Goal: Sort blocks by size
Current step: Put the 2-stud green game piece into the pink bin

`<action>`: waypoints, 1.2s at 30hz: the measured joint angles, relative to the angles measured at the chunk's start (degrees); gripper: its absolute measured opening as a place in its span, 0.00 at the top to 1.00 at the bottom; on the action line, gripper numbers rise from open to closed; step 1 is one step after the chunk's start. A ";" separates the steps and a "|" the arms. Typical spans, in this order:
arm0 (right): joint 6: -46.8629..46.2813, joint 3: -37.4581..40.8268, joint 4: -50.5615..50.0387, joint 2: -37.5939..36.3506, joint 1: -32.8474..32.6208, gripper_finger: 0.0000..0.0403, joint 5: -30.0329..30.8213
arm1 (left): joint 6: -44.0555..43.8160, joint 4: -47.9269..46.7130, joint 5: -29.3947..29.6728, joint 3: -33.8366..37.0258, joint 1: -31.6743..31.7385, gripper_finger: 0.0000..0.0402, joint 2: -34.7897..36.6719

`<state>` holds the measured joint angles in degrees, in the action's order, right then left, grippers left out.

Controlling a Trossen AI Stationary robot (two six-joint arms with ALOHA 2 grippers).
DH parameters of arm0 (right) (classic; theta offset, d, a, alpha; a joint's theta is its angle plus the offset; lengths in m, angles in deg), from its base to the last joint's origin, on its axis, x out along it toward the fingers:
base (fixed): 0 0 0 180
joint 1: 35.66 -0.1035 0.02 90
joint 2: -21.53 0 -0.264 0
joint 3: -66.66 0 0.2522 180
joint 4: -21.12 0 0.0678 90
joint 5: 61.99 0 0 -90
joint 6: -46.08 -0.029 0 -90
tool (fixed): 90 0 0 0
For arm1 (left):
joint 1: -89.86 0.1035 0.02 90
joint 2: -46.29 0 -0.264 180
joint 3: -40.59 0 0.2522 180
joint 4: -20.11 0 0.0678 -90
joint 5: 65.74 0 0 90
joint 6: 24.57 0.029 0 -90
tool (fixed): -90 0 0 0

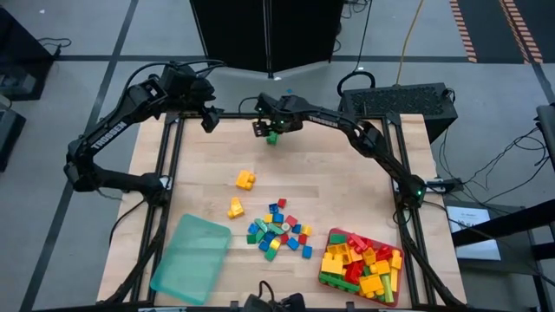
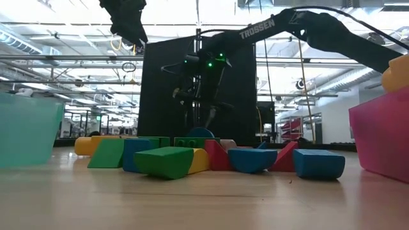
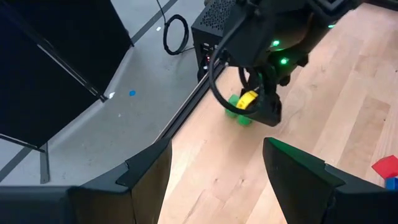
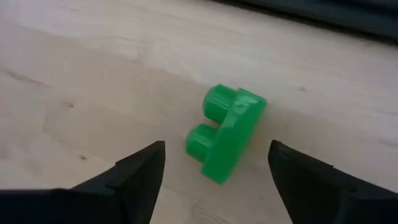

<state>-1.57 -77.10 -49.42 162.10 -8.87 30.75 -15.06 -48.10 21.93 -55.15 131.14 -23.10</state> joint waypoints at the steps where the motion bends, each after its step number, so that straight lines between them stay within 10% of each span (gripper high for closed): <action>1: -0.59 0.02 0.33 0.23 0.21 0.32 -0.85 | 0.01 -0.01 0.00 0.00 0.00 0.36 0.00; 19: -5.40 0.00 -4.09 2.16 2.38 0.50 -4.79 | 0.42 0.54 -0.39 0.00 0.00 0.36 0.00; 36: 9.01 0.09 -32.87 -2.11 1.14 0.79 -2.95 | 0.42 0.37 -0.46 0.00 0.00 0.36 0.00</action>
<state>7.44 -77.01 -82.29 159.99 -7.73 27.80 -14.64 -47.73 21.47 -55.15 131.14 -23.10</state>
